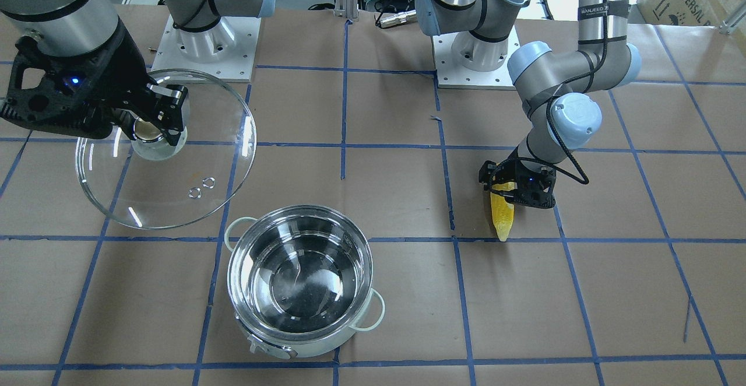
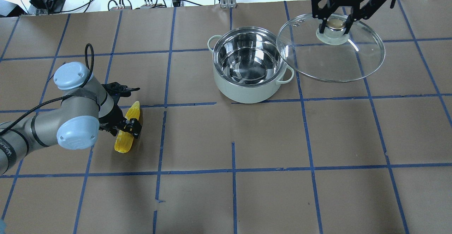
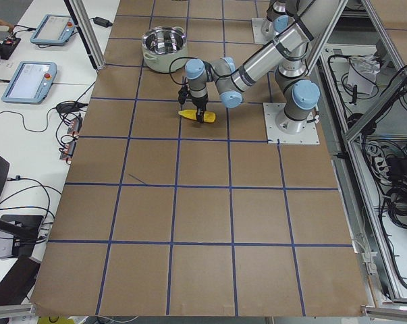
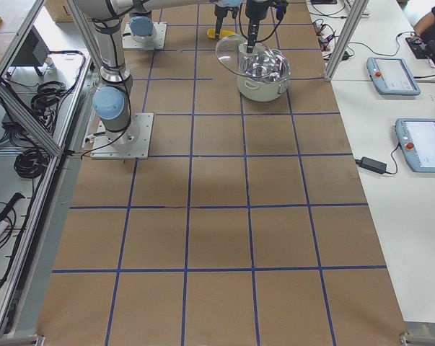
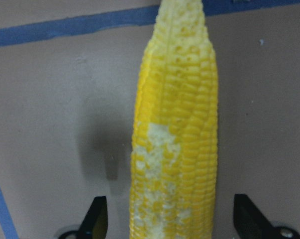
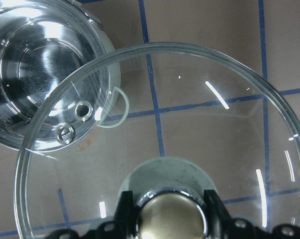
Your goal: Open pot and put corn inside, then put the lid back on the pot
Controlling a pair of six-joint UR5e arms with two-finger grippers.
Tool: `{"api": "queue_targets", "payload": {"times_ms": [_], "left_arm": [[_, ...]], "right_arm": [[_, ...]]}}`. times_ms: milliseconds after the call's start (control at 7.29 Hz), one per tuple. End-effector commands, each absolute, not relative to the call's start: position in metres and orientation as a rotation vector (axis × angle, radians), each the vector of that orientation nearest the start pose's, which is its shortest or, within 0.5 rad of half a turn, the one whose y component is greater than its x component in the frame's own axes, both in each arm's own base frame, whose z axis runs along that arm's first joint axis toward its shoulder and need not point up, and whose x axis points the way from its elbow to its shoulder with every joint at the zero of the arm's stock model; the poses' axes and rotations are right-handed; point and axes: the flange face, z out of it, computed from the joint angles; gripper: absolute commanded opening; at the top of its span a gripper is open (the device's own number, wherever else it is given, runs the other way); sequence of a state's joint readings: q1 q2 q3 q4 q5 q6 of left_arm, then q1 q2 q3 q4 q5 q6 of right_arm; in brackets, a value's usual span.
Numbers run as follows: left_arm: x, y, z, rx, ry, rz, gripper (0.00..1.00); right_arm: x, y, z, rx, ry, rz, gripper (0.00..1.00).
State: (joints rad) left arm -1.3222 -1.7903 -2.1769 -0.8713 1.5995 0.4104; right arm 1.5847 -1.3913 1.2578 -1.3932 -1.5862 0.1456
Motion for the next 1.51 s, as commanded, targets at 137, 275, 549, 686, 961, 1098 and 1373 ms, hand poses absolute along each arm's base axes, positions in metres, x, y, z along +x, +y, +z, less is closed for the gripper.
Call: {"api": "queue_targets", "payload": {"times_ms": [137,275,549,686,961,1098,1373], "left_arm": [[-0.016,-0.47,0.189,0.329,3.129,0.14,0.1],[-0.018,-0.48,0.205,0.323,3.119,0.095,0.1],[-0.044,-0.512,0.256,0.275,3.123,0.111,0.1],[-0.07,-0.53,0.285,0.213,3.131,0.106,0.1],[-0.13,-0.571,0.34,-0.022,3.205,0.046,0.1],[-0.159,-0.588,0.359,-0.138,3.236,0.012,0.1],[-0.241,-0.622,0.38,-0.426,3.264,-0.049,0.1]], "right_arm": [[0.139,-0.558,0.529,0.208,3.153,0.068,0.33],[0.139,-0.558,0.529,0.208,3.153,0.068,0.33],[0.139,-0.558,0.529,0.208,3.153,0.068,0.34],[0.139,-0.558,0.529,0.205,3.153,0.068,0.34],[0.134,-0.559,0.529,0.215,3.154,0.068,0.34],[0.127,-0.561,0.53,0.217,3.153,0.066,0.34],[0.122,-0.562,0.529,0.215,3.154,0.069,0.34]]}}
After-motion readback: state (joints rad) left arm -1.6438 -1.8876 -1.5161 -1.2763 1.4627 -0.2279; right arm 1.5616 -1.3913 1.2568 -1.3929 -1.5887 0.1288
